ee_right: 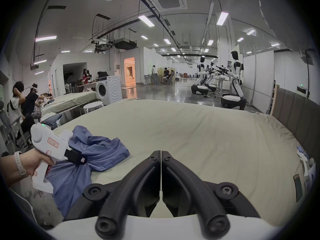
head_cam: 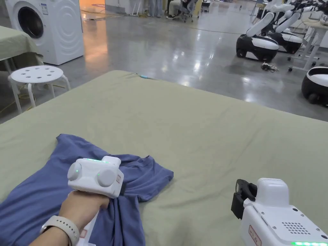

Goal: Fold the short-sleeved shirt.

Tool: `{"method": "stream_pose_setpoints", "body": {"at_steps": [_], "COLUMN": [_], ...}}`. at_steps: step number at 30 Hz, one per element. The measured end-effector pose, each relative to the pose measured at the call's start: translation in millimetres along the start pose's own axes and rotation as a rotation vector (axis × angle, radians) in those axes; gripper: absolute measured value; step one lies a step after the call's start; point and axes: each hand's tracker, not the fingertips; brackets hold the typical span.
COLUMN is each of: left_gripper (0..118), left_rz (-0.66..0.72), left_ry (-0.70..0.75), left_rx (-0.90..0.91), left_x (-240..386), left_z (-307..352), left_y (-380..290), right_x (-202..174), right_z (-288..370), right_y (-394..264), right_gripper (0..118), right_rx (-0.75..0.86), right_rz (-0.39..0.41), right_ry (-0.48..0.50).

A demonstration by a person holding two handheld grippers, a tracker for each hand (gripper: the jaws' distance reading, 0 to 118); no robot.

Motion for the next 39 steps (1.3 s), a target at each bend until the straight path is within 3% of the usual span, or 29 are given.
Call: {"method": "stream_pose_setpoints", "body": {"at_steps": [2,6,11,26,30,34,39], "left_gripper": [11,11,11,11,11,11,11], "left_rz": [0.056,-0.062,-0.081,-0.380,-0.447,-0.500,-0.401], "left_ry": [-0.051,-0.100,-0.274,-0.754,-0.739,-0.608,-0.595], "left_rx": [0.060,0.183,0.256,0.313,0.205,0.055,-0.053], "left_x": [1,34,98,431,508,561,560], "left_z": [13,37,61,116,85,18,-35], "left_y": [2,10,24,43,18,-18,-54], "right_x": [3,18,48,191,222,244,255], "right_z": [4,15,43,142,161,175,181], "right_y": [1,1,3,-30,-42,-53,-66], "right_gripper": [2,2,2,2,2,2,2], "right_rx": [0.004,0.020,0.038,0.059,0.044,0.028,0.028], "right_rz": [-0.009,-0.023,-0.072,-0.172,-0.196,-0.205,-0.233], "right_ry": [-0.003,-0.025,-0.088,-0.398,-0.449,-0.501,-0.517]}}
